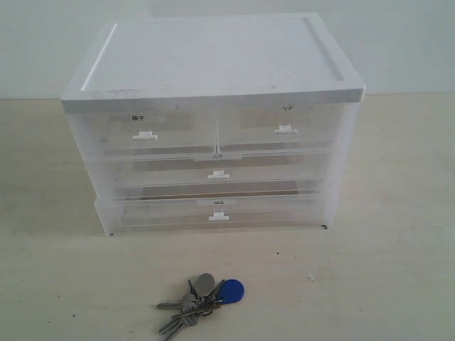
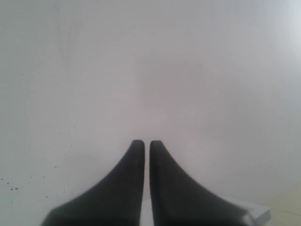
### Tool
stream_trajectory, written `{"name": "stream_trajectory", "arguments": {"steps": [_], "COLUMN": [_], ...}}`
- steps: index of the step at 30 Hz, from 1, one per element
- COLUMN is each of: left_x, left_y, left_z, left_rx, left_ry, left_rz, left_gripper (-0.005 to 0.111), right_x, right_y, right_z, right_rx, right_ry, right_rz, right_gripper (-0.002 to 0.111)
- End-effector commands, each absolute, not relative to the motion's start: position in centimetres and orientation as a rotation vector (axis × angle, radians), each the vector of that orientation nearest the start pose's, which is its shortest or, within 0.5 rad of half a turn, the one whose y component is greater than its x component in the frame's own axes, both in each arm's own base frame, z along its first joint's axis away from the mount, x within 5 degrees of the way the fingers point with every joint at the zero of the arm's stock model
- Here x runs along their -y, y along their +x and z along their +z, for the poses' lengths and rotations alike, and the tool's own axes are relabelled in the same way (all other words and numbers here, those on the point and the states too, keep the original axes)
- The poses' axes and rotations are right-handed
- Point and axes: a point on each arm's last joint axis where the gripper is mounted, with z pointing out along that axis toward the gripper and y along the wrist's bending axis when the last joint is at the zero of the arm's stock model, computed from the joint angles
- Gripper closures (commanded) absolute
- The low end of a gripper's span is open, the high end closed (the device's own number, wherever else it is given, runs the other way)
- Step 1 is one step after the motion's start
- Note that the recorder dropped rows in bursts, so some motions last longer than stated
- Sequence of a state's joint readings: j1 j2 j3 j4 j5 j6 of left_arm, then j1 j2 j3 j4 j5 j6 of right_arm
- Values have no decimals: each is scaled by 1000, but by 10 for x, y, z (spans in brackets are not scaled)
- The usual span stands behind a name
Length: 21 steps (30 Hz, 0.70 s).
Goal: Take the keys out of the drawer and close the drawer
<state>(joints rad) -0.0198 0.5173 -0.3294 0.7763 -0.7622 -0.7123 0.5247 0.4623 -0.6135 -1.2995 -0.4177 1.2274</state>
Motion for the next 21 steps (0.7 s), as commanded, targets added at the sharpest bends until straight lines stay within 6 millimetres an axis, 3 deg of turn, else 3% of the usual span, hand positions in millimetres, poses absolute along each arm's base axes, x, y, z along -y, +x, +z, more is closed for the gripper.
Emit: {"name": "stream_trajectory", "arguments": {"steps": [1,10,17,21], "left_x": [46,46,46,46], "left_y": [96,96,96,96], "left_z": [328,328,328,328], "left_rx": [-1085,-1084,-1084,-1084], "left_ry": [409,410,410,410], "left_rz": [-378,-379,-379,-379], "left_gripper": [102,102,102,102], "right_x": [-54,-37,-38,-41], "right_y": [49,63,67,65], "right_z": [382,338,314,315], "right_rx": [-1103,-1243,-1289,-1273], "right_ry": [-413,49,87,51], "right_rz": [716,843,903,940], "right_gripper": [108,108,108,108]}}
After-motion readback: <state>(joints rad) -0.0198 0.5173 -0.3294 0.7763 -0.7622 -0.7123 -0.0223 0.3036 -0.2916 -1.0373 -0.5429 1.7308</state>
